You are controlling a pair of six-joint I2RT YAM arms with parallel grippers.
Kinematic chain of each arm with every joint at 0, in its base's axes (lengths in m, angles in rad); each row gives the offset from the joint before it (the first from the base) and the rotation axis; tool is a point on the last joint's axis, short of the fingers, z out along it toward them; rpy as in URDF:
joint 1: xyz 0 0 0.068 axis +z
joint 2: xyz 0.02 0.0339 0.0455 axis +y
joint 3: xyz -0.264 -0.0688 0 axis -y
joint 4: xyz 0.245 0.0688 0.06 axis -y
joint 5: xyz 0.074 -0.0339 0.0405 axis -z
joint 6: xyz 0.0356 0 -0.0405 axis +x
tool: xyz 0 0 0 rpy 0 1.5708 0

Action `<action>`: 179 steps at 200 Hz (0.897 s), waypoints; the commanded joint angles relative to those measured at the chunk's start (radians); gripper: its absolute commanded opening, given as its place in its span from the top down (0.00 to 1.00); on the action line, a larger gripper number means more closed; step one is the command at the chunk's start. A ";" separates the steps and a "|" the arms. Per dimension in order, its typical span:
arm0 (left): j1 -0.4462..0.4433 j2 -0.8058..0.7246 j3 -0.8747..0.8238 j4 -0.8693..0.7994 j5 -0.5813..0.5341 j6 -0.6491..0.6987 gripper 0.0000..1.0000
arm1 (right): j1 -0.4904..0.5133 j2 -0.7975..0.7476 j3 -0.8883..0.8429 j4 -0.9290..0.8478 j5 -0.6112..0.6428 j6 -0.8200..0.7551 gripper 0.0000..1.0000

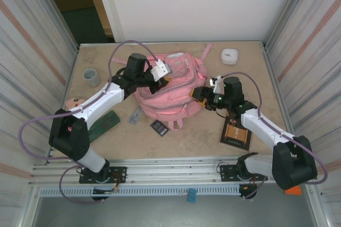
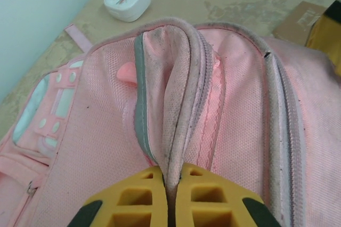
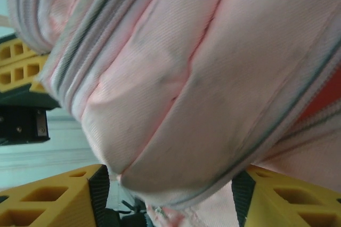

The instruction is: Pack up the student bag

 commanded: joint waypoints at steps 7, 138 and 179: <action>0.005 -0.040 0.033 0.079 0.202 0.047 1.00 | 0.001 0.039 0.013 0.095 -0.021 0.099 0.49; -0.217 -0.324 -0.044 -0.234 -0.448 -0.282 0.39 | 0.156 -0.064 0.081 0.144 0.249 0.159 1.00; -0.417 -0.342 -0.073 -0.348 -0.635 -0.551 0.34 | 0.183 -0.053 0.112 0.142 0.269 0.146 1.00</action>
